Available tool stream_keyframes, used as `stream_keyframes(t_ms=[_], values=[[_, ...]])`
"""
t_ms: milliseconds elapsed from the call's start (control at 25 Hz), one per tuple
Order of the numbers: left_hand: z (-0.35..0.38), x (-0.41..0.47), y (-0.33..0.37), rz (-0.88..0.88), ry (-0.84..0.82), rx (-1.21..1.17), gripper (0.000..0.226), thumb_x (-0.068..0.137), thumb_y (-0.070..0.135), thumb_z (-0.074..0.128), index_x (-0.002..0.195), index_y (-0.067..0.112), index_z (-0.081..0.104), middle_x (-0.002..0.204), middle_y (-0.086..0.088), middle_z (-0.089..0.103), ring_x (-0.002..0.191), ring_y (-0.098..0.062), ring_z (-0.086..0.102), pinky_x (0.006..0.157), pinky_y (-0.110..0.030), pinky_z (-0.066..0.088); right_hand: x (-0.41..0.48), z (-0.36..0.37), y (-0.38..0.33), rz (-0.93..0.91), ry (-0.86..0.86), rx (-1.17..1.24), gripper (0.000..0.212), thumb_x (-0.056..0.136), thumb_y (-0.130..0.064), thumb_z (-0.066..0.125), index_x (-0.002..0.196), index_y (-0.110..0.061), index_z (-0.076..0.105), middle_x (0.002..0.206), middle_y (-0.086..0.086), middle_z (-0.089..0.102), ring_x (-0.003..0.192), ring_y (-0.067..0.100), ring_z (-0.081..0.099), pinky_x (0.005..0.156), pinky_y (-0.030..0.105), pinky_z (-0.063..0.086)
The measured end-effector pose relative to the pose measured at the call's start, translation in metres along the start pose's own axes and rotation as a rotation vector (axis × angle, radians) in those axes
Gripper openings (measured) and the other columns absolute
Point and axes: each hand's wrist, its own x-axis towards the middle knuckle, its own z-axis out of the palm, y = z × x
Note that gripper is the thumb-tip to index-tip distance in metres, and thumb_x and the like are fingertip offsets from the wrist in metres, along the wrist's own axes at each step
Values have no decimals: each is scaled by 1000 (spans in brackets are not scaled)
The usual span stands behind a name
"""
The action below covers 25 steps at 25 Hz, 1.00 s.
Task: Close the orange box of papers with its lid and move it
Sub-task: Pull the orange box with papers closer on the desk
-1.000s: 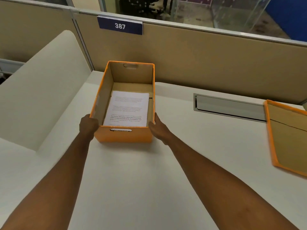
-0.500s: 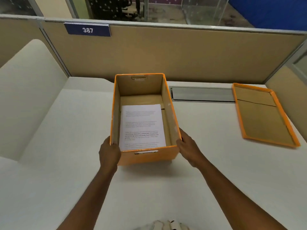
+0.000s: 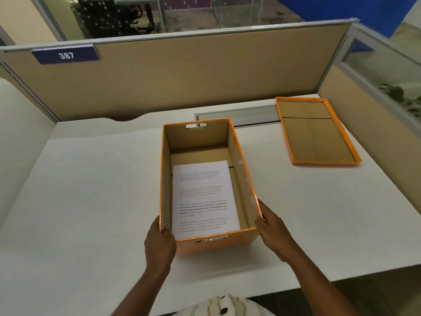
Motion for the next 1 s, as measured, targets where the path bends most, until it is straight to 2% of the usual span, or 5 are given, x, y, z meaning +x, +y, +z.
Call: stream_keyframes(t_ms=[480, 560, 640, 720, 1000], values=[[13, -22, -13, -46, 10, 37, 29, 97, 11, 40, 123, 6, 51, 110, -17, 64, 87, -31, 61, 72, -40, 54, -4, 3, 27, -37, -16, -66, 58, 95, -10, 39, 147, -34, 30, 63, -10, 48, 46, -2, 49, 44, 14, 39], [15, -24, -12, -86, 28, 59, 35, 98, 16, 43, 131, 4, 43, 124, -22, 60, 98, -35, 61, 79, -43, 54, -3, 2, 29, -50, -31, -48, 55, 96, -14, 41, 147, -34, 30, 73, -10, 57, 53, 0, 51, 47, 13, 41], [12, -26, -8, -84, 125, 142, 53, 96, 24, 49, 142, 5, 32, 142, -22, 47, 124, -41, 51, 97, -53, 47, -2, 0, 30, -50, -51, -8, 49, 98, -25, 44, 145, -33, 33, 108, -11, 65, 82, 1, 61, 59, 8, 45], [9, -30, 8, 46, 240, 182, 58, 93, 29, 54, 142, 8, 33, 147, -18, 43, 135, -36, 42, 104, -52, 40, 3, -6, 31, -22, -23, 40, 50, 96, -41, 46, 144, -27, 38, 127, -16, 52, 107, 2, 54, 67, 5, 42], [47, -44, 91, 520, 92, 76, 28, 94, 16, 52, 116, 4, 64, 126, -11, 64, 117, -24, 58, 99, -43, 48, 63, -58, 35, 83, 284, 50, 39, 96, -37, 47, 122, -9, 58, 124, 8, 63, 106, 18, 57, 84, 26, 40]])
